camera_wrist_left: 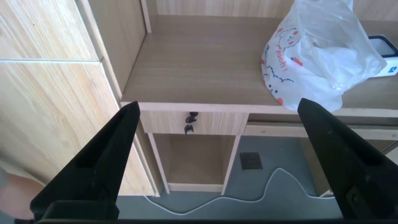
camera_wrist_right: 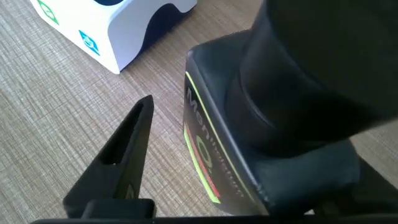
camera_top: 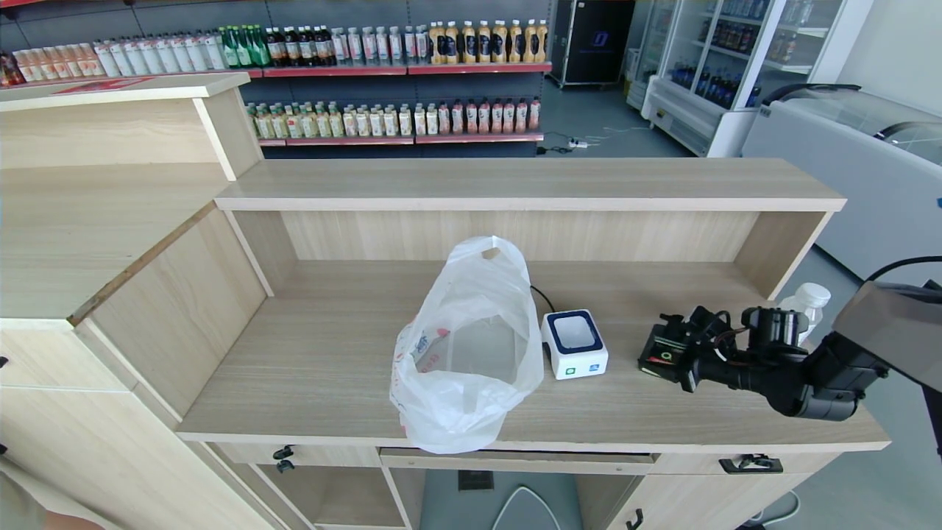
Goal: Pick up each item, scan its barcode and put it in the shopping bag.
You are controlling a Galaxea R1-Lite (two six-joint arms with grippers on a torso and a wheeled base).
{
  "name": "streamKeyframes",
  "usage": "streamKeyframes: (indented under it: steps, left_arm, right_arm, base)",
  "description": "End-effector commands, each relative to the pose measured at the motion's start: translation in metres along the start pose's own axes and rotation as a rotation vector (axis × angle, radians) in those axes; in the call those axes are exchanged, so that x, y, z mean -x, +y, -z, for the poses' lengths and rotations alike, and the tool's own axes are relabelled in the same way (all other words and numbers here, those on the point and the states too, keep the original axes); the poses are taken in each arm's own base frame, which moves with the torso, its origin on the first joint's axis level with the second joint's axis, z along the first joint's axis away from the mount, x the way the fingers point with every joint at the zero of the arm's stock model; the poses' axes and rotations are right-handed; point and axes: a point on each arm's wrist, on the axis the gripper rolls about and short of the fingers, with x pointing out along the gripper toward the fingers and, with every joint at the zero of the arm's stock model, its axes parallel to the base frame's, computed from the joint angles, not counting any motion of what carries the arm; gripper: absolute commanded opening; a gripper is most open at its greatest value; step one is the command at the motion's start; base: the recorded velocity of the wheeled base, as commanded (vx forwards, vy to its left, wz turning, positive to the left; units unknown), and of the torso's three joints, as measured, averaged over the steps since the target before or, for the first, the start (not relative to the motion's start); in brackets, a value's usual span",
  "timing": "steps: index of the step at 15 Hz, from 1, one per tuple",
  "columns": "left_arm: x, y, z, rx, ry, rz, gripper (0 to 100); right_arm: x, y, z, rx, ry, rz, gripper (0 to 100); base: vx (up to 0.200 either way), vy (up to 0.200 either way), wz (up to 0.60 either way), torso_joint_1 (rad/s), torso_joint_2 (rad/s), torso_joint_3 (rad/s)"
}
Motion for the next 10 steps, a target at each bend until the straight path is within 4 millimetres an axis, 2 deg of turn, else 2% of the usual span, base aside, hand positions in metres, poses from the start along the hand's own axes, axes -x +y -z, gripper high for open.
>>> streamKeyframes:
  steps: [1,5,9,10]
  left_arm:
    - [0.000,0.000,0.000,0.000,-0.002,0.000,100]
    - [0.000,0.000,0.000,0.000,0.000,0.000,100]
    - [0.000,0.000,0.000,0.000,0.000,0.000,100]
    - [0.000,0.000,0.000,0.000,0.000,0.000,100]
  right_arm:
    - [0.001,-0.001,-0.004,0.011,-0.006,0.004,0]
    - [0.006,-0.009,-0.018,0.142,-0.026,0.030,0]
    - [0.039,-0.015,-0.032,0.334,0.024,0.113,0]
    - [0.054,-0.015,-0.043,0.402,0.027,0.133,0]
  base:
    - [0.000,0.000,0.00,0.000,0.00,0.000]
    - [0.000,0.000,0.00,0.000,0.00,0.000]
    - [0.000,0.000,0.00,0.000,0.00,0.000]
    - [0.000,0.000,0.00,0.000,0.00,0.000]
